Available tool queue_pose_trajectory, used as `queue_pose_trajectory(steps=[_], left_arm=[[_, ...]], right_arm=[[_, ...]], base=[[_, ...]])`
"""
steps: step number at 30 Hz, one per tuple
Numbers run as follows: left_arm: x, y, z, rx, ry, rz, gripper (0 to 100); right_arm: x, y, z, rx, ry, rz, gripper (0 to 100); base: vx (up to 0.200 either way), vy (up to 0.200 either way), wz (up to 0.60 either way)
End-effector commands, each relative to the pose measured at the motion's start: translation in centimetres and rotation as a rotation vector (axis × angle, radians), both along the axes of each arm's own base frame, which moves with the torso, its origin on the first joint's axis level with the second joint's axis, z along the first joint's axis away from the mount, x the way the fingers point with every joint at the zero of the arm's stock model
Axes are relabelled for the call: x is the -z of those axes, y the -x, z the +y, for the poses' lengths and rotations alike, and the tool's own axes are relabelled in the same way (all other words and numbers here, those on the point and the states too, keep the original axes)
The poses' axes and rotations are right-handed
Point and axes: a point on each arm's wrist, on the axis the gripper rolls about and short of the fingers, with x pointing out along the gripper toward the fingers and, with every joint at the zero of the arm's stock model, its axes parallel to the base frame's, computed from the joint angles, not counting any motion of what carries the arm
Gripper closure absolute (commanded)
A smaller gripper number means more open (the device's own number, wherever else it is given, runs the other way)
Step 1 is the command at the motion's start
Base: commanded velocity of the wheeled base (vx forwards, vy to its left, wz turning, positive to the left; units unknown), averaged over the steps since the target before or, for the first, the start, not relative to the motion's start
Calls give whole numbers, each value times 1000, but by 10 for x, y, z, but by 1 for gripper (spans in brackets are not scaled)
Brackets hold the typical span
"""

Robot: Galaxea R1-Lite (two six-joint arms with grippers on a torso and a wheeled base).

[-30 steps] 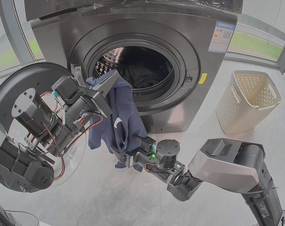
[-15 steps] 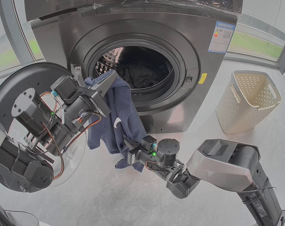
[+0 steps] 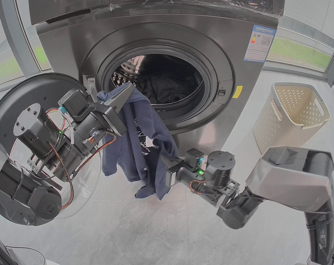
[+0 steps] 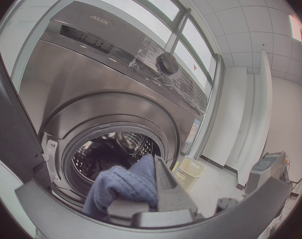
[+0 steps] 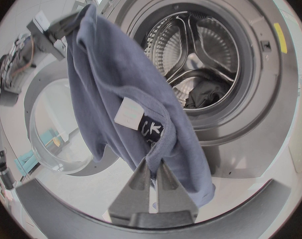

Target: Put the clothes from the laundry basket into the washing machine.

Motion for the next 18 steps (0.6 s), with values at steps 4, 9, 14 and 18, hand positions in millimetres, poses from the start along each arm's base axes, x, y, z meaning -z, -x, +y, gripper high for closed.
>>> queue_pose_trajectory(steps=[4,9,14,18], left_arm=[[4,-4,14,-47,-8,17,100],[6,6,18,-43,-16,29,100],[0,17,18,-26,-7,13,100],[1,23,18,-13,-12,16,100]], right_arm=[[-78,28,-75,111,-63,-60,100],[-99,37,-105,162,-92,-102,100],[-135,57,-117,166,-171,-168,100],[-155,62,-124,202,-234,-198,100]], base=[[0,0,0],[0,0,0],[0,0,0],[0,0,0]])
